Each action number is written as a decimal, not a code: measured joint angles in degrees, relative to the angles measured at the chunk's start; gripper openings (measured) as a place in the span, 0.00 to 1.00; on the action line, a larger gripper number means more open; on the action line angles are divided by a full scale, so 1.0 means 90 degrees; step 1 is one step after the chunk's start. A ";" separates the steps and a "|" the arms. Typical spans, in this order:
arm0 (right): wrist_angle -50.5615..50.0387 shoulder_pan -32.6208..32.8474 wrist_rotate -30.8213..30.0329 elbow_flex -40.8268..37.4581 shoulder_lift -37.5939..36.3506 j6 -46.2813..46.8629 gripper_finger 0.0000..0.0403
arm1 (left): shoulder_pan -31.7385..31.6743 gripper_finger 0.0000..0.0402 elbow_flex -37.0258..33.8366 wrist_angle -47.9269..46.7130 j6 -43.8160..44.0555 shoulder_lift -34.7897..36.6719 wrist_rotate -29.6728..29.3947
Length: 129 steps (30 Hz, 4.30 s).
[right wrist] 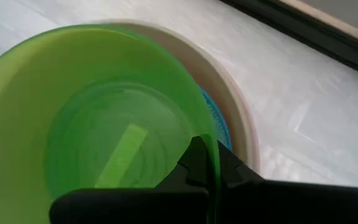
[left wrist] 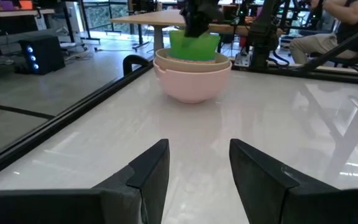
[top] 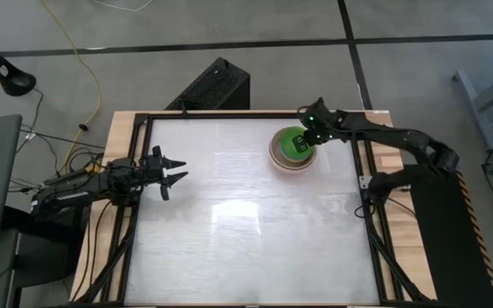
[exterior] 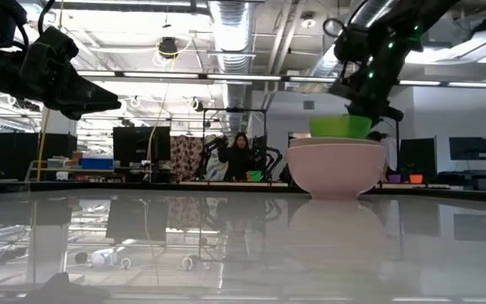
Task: Nest bowls inside each other
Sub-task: Stack the green bowl on top of the blue bowl, then return to Home Position
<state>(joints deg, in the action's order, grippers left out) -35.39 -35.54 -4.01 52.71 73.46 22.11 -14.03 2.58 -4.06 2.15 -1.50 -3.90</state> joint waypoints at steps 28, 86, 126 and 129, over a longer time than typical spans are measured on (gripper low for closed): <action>0.0454 -0.0055 0.0269 0.0005 0.0865 -0.0052 0.17 | 0.0000 0.39 0.0000 -0.0001 0.0000 0.0000 0.0005; 0.3809 0.4317 0.0294 -0.0177 -0.0653 -0.2235 0.11 | -0.0001 0.39 -0.0001 -0.0001 0.0000 0.0002 0.0005; 0.5777 0.3685 0.0430 -0.5807 -0.6203 -0.1111 0.02 | -0.0001 0.39 -0.0001 0.0001 0.0002 0.0002 0.0005; 0.5297 0.3683 0.0381 -0.5809 -0.6609 -0.1237 0.02 | 0.0001 0.39 -0.0001 -0.0001 0.0002 0.0002 0.0005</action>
<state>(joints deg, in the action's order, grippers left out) 12.28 -2.39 -0.57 0.43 13.98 10.97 -14.02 2.57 -4.08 2.17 -1.48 -3.86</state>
